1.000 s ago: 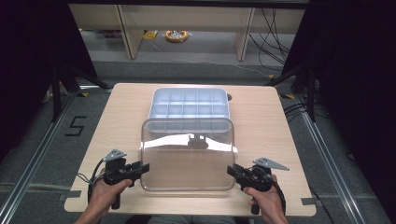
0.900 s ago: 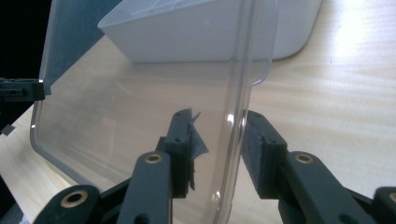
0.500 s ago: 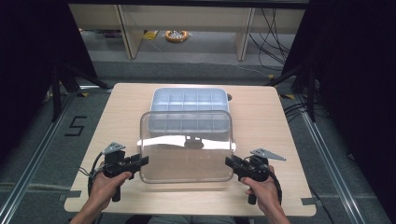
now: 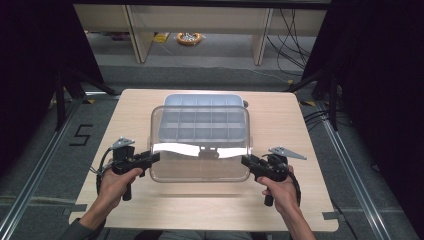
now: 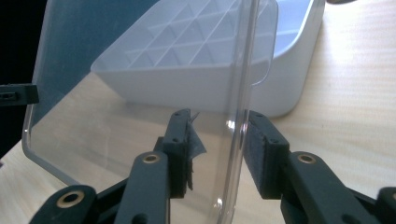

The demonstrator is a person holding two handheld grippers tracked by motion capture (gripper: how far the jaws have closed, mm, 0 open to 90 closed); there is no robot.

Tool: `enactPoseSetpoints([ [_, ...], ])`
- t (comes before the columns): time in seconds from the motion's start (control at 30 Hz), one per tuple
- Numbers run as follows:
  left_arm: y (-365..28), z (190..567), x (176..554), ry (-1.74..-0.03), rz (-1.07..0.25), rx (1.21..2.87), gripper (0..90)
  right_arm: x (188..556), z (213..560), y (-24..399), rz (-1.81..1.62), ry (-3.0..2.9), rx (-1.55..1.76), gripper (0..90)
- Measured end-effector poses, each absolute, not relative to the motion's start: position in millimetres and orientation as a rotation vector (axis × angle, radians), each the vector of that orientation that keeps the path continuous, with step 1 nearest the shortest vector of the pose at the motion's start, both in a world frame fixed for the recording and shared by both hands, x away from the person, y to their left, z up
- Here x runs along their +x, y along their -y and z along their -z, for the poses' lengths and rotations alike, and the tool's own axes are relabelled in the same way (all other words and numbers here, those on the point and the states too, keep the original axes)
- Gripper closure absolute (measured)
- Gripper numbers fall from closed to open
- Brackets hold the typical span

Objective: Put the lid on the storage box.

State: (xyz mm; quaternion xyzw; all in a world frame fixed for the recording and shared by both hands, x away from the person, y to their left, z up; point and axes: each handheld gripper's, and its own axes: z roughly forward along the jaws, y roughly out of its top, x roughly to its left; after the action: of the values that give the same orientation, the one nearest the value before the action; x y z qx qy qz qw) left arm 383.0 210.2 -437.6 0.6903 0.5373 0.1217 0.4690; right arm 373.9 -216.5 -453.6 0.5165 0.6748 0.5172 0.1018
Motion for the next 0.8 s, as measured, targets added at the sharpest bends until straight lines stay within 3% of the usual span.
enactPoseSetpoints([
  [0.8,-208,407,440,-1.386,-0.326,1.609,58.2,423,426,206,-1.539,-1.92,1.607,63.7],
])
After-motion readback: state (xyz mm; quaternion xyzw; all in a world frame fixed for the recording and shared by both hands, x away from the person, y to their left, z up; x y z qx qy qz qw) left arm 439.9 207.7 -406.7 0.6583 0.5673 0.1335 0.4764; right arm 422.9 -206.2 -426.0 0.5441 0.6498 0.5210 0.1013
